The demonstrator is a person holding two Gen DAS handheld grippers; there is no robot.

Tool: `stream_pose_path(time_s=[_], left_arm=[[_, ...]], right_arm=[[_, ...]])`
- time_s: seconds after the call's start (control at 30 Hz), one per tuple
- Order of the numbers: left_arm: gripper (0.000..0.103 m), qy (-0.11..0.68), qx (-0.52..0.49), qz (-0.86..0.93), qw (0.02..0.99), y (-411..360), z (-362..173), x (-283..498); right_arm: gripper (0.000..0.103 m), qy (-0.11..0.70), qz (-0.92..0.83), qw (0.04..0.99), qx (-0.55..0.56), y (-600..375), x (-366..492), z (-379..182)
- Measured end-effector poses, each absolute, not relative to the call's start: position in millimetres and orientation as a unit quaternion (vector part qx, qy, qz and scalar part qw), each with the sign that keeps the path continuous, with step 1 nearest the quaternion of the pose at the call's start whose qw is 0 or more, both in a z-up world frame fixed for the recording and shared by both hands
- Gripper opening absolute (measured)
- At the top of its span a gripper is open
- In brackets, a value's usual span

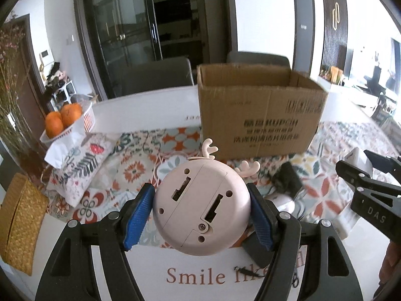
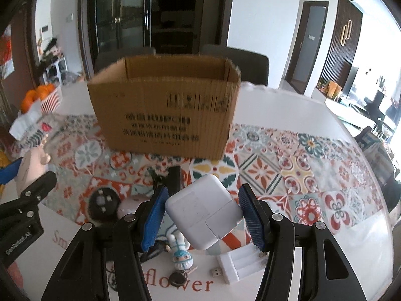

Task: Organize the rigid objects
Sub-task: 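Close the left gripper on the pink gadget while the right gripper grasps the white charger, then carry both items over the cardboard box and release them inside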

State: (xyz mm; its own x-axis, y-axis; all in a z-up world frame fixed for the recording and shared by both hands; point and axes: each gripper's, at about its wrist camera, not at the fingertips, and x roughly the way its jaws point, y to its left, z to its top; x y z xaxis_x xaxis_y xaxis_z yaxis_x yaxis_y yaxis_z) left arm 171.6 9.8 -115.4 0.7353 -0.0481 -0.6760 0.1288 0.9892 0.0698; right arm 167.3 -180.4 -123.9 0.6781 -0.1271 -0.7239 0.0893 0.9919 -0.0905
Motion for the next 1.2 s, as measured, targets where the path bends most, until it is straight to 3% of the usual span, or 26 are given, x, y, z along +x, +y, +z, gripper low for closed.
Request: stream_pose_path(time_s=[0.6,1.2], left_arm=[[0.072,0.316,0.032,-0.087,0.944,1.3,-60.9,191.8],[0.072,0.298,0.036,-0.107,0.948,-13.4,-21.0,243.7]], right_arm=[[0.059,0.327,-0.057,0.943,0.001,-186.1,171.4,-64.9],[0.059,0.314,-0.035,0.948,0.043,-204.4,227.6,-31.2]])
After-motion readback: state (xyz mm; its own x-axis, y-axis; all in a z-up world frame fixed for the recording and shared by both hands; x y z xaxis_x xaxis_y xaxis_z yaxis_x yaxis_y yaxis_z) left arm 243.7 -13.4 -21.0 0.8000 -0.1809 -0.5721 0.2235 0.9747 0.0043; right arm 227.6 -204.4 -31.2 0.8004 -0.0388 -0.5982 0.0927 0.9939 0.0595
